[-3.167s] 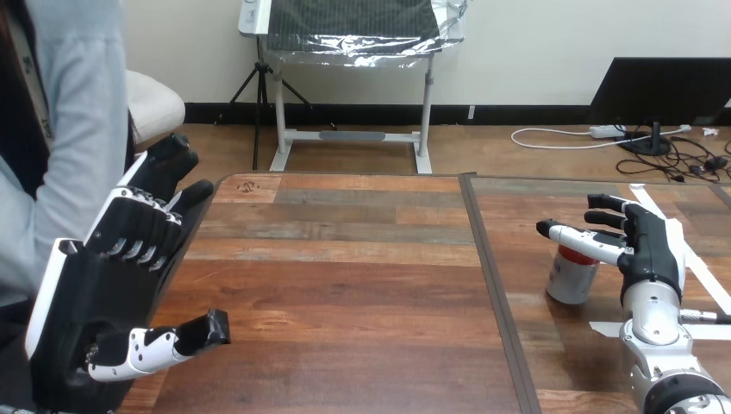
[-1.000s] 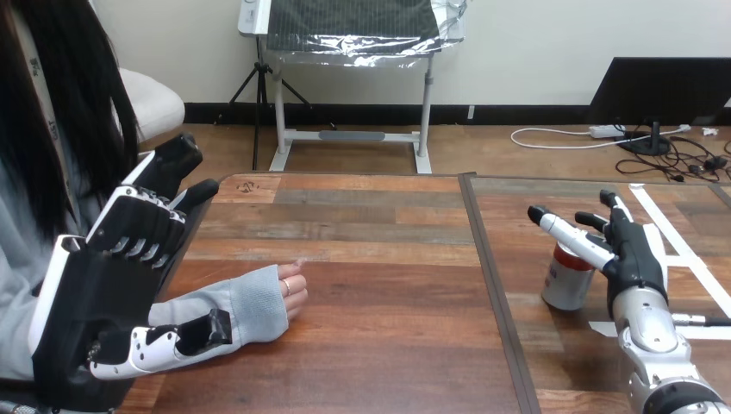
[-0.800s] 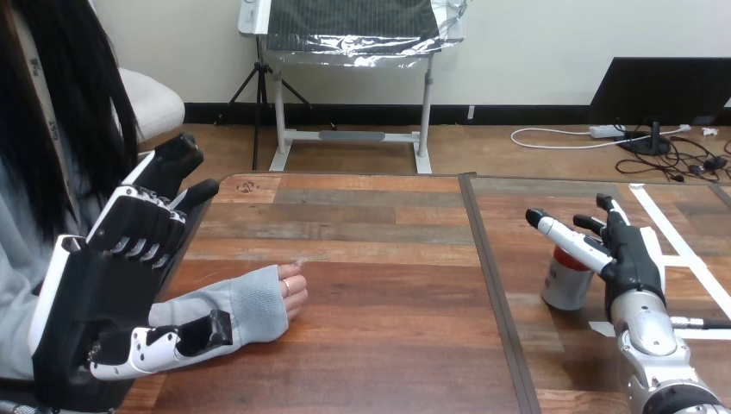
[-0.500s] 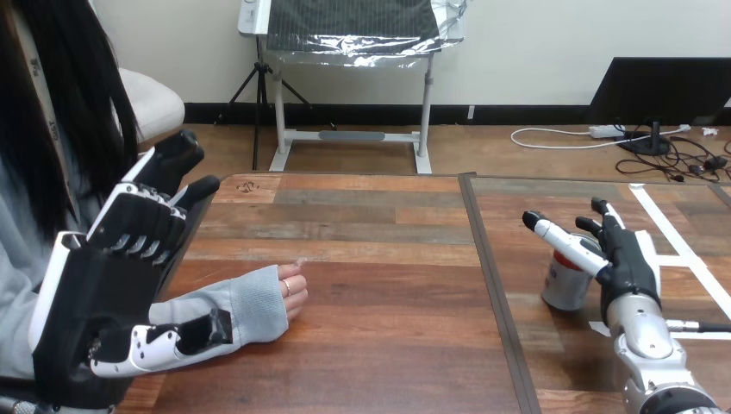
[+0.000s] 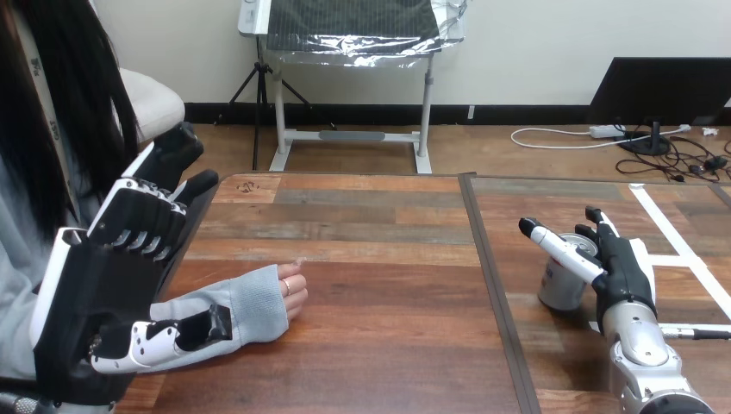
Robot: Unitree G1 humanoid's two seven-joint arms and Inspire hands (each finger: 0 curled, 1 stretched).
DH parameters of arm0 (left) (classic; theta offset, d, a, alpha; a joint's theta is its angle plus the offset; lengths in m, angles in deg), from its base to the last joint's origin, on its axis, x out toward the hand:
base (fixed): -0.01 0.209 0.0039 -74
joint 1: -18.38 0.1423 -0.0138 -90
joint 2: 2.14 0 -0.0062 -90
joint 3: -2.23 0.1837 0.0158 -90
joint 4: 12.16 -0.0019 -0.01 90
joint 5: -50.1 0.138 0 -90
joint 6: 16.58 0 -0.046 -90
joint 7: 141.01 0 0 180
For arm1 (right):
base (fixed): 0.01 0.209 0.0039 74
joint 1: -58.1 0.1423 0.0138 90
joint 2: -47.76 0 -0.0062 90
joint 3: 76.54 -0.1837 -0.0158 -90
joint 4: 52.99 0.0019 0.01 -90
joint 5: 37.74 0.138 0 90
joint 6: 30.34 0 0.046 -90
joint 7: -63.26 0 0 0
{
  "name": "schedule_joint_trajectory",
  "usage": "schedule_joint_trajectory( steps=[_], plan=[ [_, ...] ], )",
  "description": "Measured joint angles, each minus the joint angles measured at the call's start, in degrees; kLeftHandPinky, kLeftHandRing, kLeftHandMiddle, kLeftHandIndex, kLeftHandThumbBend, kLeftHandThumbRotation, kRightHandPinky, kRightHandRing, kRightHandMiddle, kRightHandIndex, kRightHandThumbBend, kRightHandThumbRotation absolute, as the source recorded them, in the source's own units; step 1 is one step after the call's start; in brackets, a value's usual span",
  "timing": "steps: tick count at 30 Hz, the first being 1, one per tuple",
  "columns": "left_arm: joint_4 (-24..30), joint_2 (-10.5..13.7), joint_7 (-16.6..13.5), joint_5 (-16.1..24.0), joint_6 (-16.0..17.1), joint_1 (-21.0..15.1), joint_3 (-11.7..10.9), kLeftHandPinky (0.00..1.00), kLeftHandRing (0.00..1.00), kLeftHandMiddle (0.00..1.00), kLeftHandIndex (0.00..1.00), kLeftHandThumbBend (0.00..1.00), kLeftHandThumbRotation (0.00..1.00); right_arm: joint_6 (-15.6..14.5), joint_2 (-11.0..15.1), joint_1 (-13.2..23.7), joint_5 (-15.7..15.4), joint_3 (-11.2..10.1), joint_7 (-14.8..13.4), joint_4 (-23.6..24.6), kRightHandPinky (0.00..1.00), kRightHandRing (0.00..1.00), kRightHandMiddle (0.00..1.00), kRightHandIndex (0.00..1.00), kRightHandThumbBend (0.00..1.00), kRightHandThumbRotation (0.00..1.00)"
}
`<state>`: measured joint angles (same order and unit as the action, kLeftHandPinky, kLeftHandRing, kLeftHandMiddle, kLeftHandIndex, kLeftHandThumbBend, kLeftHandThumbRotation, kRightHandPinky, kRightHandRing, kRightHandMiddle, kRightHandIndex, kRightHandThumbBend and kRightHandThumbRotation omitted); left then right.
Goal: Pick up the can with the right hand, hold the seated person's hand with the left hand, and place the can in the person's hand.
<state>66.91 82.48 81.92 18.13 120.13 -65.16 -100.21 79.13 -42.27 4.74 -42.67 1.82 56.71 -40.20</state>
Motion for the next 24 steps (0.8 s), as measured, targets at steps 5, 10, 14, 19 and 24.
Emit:
schedule_joint_trajectory(
  steps=[5,10,14,19,24],
  plan=[
    [0.0,0.0,-0.3,0.1,-0.3,0.0,0.0,0.92,0.97,0.96,0.9,1.0,0.33,0.2,0.0,-0.4,-0.2,0.3,-0.5,0.0,0.82,0.9,0.93,0.97,1.0,0.48],
    [0.0,0.0,-0.2,0.1,-0.2,0.0,0.0,0.92,0.97,0.96,0.9,1.0,0.33,0.6,0.0,-1.0,-0.4,0.3,-0.5,0.0,0.83,0.91,0.93,0.97,1.0,0.48],
    [0.1,0.0,-1.0,0.7,-0.3,0.0,0.0,0.92,0.97,0.96,0.9,1.0,0.33,0.6,0.0,-1.4,-0.5,0.4,-0.6,0.0,0.81,0.89,0.91,0.96,1.0,0.47],
    [0.1,0.0,-1.4,0.7,-0.6,0.0,0.0,0.92,0.97,0.96,0.89,1.0,0.33,0.9,-0.1,-1.7,-0.4,0.3,-0.8,0.0,0.81,0.9,0.92,0.96,1.0,0.45],
    [0.1,0.0,-0.7,0.1,-0.8,0.0,0.1,0.94,0.98,0.97,0.9,1.0,0.31,1.0,-0.1,-1.7,-0.6,0.3,-1.1,0.0,0.74,0.85,0.9,0.96,1.0,0.46]
  ],
)
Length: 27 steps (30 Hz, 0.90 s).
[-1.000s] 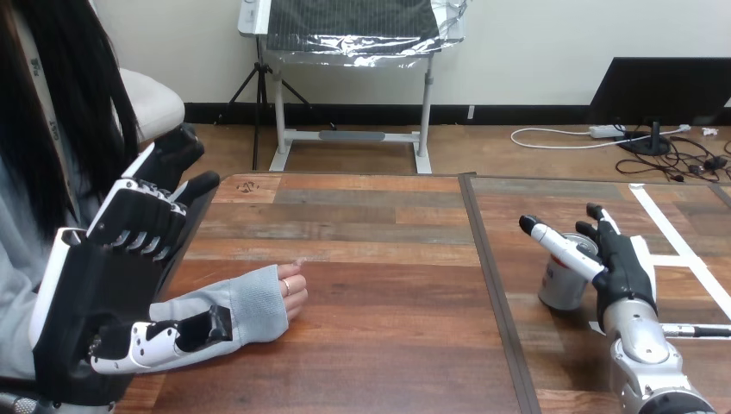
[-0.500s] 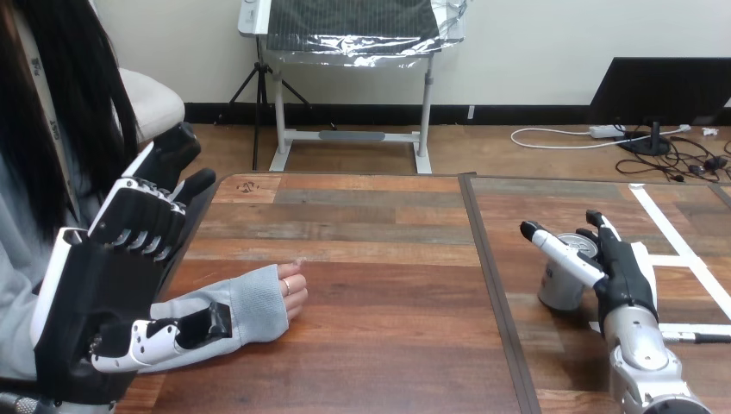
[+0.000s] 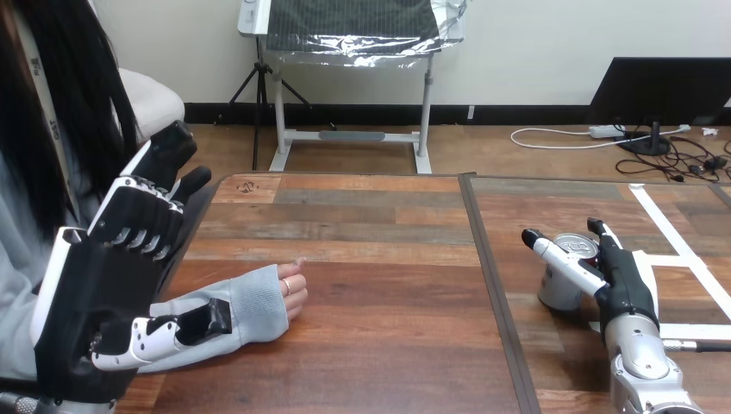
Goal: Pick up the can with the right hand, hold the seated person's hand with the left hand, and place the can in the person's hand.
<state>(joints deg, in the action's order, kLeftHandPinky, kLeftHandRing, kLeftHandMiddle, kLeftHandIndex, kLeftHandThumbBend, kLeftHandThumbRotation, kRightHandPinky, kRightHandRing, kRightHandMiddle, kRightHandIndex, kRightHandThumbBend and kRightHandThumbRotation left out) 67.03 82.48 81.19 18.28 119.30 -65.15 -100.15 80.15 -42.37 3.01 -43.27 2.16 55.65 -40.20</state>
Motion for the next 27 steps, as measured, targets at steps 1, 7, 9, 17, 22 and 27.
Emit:
schedule_joint_trajectory(
  steps=[1,7,9,17,22,27],
  plan=[
    [0.0,0.0,0.1,-0.1,0.0,0.0,0.0,0.94,0.98,0.97,0.9,1.0,0.31,0.0,0.0,0.0,-0.1,0.0,-0.1,0.0,0.72,0.84,0.89,0.96,1.0,0.46],
    [0.0,0.0,1.5,-0.7,0.1,-0.1,0.0,0.94,0.99,0.97,0.9,1.0,0.31,0.0,0.0,0.0,-0.6,0.4,-1.0,0.0,0.77,0.86,0.9,0.96,1.0,0.45],
    [-0.1,0.0,2.0,-1.0,0.1,-0.2,0.0,0.94,0.99,0.97,0.9,1.0,0.31,0.0,0.0,0.0,-0.9,0.6,-1.4,0.0,0.79,0.88,0.91,0.96,1.0,0.44],
    [-0.1,-0.1,2.4,-1.2,0.7,-0.3,0.0,0.93,0.97,0.96,0.9,1.0,0.33,0.0,0.0,-0.1,-1.0,0.5,-1.4,0.0,0.75,0.85,0.91,0.95,1.0,0.41],
    [-0.1,-0.2,2.0,-1.0,1.1,-0.4,0.0,0.91,0.97,0.96,0.89,1.0,0.34,0.1,0.0,-0.1,-1.0,0.4,-1.5,0.0,0.74,0.86,0.91,0.95,1.0,0.41],
    [-0.1,-0.2,2.1,-1.3,1.2,-0.4,0.0,0.93,0.98,0.96,0.89,1.0,0.33,0.2,0.0,-0.3,-1.0,0.3,-1.6,0.0,0.75,0.86,0.91,0.95,1.0,0.4]
  ],
)
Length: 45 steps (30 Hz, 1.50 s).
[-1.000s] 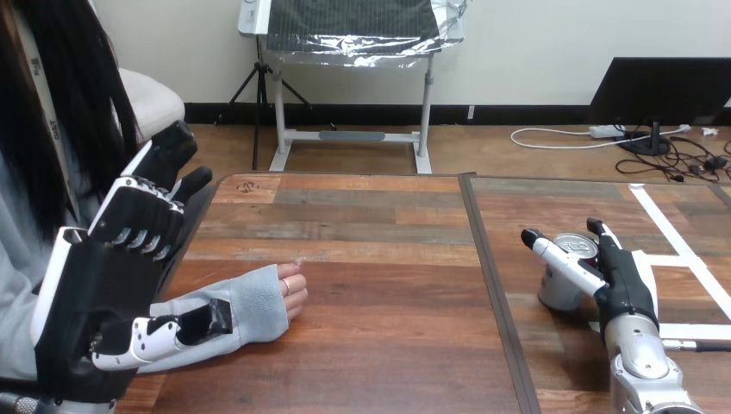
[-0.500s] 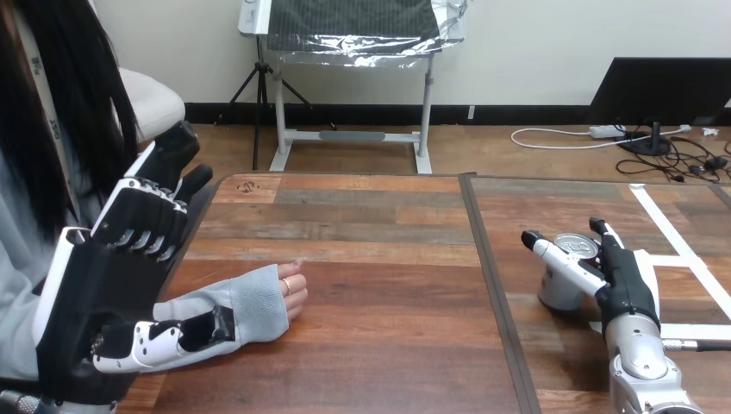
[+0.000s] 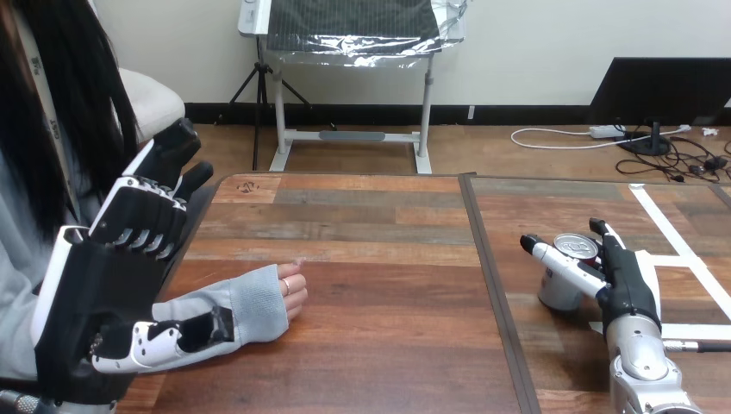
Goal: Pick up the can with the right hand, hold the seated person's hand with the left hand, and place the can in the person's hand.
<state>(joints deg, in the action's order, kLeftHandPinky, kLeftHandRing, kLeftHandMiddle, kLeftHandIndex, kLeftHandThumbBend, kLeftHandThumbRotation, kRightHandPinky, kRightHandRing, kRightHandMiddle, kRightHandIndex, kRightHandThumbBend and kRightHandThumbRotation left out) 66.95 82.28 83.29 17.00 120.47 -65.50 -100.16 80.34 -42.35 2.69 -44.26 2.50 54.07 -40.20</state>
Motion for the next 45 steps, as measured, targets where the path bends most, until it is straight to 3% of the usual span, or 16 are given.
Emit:
schedule_joint_trajectory(
  steps=[6,14,21,34,45],
  plan=[
    [0.0,0.0,-0.4,0.0,-0.2,0.0,0.0,0.94,0.99,0.98,0.93,1.0,0.34,0.2,0.0,-0.1,0.1,-0.2,0.1,0.0,0.76,0.87,0.91,0.94,1.0,0.36],
    [-0.8,0.6,1.8,0.4,2.7,0.0,-0.2,0.94,1.0,1.0,0.96,1.0,0.35,0.2,0.0,-0.2,0.1,-0.4,0.0,0.0,0.76,0.87,0.9,0.93,1.0,0.28],
    [-1.0,0.8,3.9,-1.2,2.0,0.0,-0.3,0.97,1.0,1.0,0.96,1.0,0.32,0.2,-0.1,-0.2,0.1,-0.5,-0.1,0.0,0.76,0.85,0.89,0.92,0.99,0.22],
    [-1.0,0.8,3.8,-0.8,1.9,0.0,-0.5,0.95,1.0,1.0,0.95,1.0,0.33,0.9,-0.4,-0.5,0.5,-1.0,-0.7,0.0,0.75,0.83,0.87,0.88,0.94,0.06],
    [-1.0,0.8,4.0,-0.8,1.9,0.0,-0.7,0.95,1.0,1.0,0.96,1.0,0.33,1.0,-0.5,-0.6,1.2,-1.0,-1.5,0.0,0.68,0.75,0.8,0.82,0.9,0.0]
  ],
)
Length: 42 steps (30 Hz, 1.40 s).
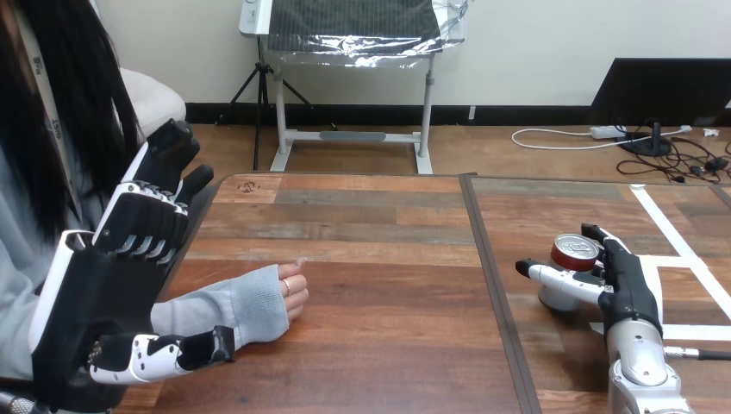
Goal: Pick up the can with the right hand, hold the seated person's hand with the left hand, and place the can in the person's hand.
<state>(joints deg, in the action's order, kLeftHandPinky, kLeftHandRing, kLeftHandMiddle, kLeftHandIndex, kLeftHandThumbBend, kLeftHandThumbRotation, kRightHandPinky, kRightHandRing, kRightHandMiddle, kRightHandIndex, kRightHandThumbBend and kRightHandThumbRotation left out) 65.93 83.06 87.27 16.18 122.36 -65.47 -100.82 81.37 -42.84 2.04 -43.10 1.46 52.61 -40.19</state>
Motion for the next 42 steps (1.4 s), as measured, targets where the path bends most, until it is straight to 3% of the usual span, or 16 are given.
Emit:
schedule_joint_trajectory(
  steps=[21,42],
  plan=[
    [0.0,-0.1,-0.1,-0.1,0.0,0.0,-0.1,0.95,1.0,1.0,0.96,1.0,0.33,0.0,0.0,-0.5,-1.4,0.9,-5.6,0.0,0.47,0.55,0.61,0.62,0.83,0.0],
    [0.0,-0.4,-1.3,0.3,0.0,0.2,-0.2,0.92,1.0,1.0,0.96,1.0,0.35,0.0,-0.5,-0.6,0.5,0.1,-5.8,0.0,0.4,0.47,0.55,0.58,0.75,0.0]
  ],
)
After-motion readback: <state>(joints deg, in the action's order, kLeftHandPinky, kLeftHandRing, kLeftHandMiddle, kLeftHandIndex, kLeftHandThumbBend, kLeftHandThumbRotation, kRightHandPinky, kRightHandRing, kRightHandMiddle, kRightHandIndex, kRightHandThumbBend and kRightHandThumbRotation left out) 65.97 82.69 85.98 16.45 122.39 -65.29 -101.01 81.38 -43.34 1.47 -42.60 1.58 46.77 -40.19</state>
